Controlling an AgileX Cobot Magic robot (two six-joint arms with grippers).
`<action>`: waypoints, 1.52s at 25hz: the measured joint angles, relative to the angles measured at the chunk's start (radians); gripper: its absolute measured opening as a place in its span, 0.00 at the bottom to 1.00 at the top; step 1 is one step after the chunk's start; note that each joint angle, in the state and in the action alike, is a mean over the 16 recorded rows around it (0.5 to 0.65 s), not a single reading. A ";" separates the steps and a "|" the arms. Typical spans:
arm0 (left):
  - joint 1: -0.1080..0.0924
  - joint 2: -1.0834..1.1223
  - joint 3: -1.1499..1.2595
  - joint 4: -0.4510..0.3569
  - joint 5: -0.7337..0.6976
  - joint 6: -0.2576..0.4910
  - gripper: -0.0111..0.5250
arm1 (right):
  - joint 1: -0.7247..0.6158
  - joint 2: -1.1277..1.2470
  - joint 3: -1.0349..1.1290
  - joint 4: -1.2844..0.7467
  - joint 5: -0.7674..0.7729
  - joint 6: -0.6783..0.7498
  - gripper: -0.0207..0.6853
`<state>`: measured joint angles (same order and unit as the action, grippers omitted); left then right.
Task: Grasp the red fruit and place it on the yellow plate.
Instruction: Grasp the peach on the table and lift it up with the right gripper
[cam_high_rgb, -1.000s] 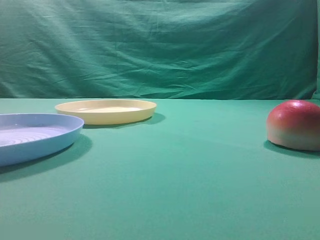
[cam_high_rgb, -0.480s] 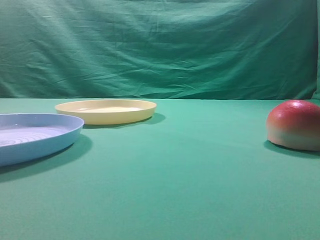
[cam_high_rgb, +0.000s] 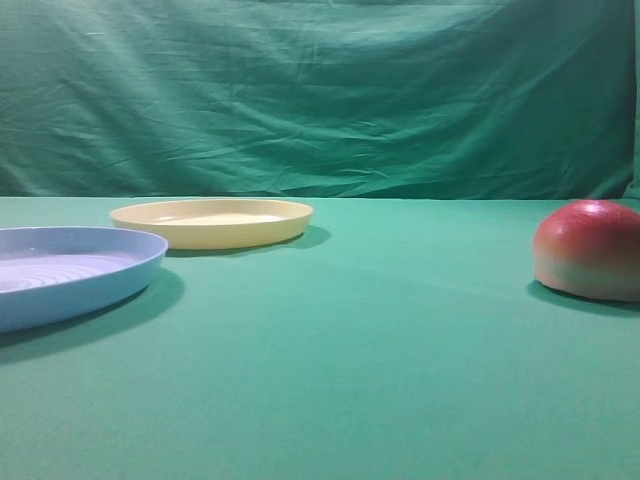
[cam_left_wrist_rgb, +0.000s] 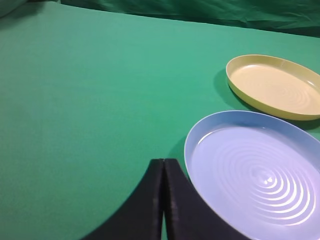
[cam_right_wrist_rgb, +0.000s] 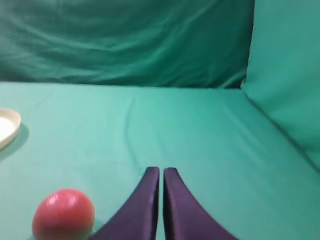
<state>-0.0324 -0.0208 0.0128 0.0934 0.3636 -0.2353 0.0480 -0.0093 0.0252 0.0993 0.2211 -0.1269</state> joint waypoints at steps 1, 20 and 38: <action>0.000 0.000 0.000 0.000 0.000 0.000 0.02 | 0.000 0.000 -0.001 0.005 -0.021 0.002 0.03; 0.000 0.000 0.000 0.000 0.000 0.000 0.02 | 0.000 0.370 -0.406 0.035 0.244 -0.043 0.03; 0.000 0.000 0.000 0.000 0.000 0.000 0.02 | 0.014 0.876 -0.680 0.107 0.614 -0.141 0.03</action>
<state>-0.0324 -0.0208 0.0128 0.0934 0.3636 -0.2353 0.0619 0.8670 -0.6549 0.2061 0.8347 -0.2680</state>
